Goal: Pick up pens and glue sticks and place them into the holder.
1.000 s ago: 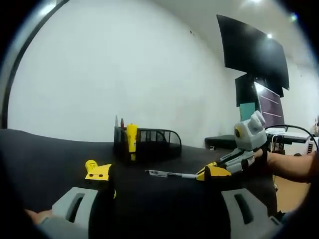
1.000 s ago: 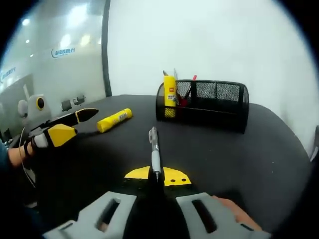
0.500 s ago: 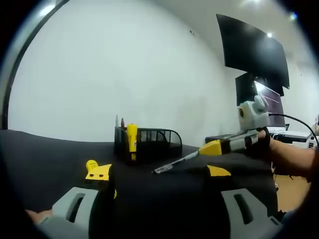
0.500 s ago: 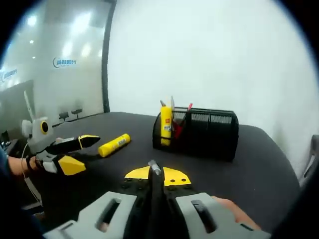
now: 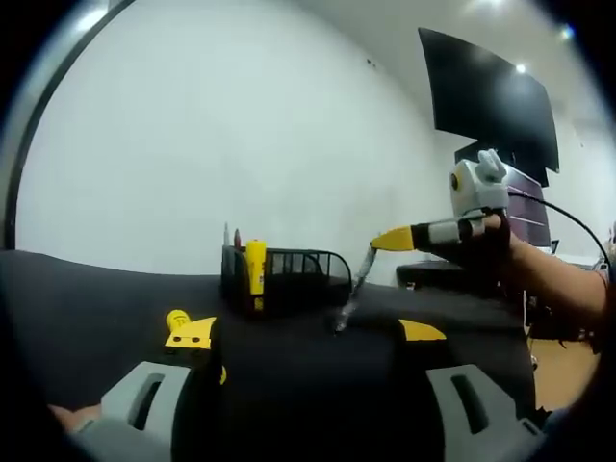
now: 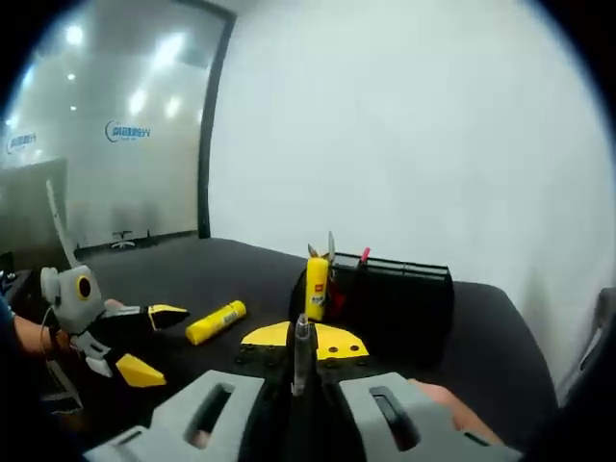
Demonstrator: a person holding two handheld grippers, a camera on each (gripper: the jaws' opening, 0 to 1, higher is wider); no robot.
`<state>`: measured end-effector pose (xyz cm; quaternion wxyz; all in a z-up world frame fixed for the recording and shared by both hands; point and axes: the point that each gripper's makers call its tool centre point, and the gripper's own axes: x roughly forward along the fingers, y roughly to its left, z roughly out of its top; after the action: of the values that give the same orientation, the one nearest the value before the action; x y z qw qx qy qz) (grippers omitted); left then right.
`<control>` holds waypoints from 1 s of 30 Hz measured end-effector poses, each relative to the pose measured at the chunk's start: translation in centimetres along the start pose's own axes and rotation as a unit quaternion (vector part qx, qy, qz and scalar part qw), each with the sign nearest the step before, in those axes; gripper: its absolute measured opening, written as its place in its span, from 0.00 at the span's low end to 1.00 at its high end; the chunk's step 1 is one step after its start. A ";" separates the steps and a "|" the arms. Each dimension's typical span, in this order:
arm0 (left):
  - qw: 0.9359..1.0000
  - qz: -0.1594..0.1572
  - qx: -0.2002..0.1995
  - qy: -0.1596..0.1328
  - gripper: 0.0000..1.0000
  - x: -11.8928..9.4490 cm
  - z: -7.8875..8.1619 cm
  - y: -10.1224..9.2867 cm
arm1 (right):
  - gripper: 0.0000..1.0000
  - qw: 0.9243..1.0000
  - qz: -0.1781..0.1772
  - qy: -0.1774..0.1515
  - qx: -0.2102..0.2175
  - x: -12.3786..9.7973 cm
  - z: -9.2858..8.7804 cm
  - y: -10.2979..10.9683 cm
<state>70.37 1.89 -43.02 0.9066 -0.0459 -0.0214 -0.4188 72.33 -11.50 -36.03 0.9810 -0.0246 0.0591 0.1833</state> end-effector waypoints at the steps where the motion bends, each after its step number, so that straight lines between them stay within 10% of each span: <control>1: 1.000 0.000 0.000 0.000 0.74 0.0 0.0 0.0 | 0.05 1.000 0.000 -0.002 0.000 0.1 0.2 -0.1; 30: 1.000 -0.003 -0.012 -0.011 0.73 -0.2 0.5 0.0 | 0.04 0.998 -0.012 -0.064 -0.014 6.9 12.0 -4.0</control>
<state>70.30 2.08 -42.53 0.9045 -0.0616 -0.0262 -0.4211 81.46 -11.88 -24.93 0.9845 -0.0274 -0.0069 0.1730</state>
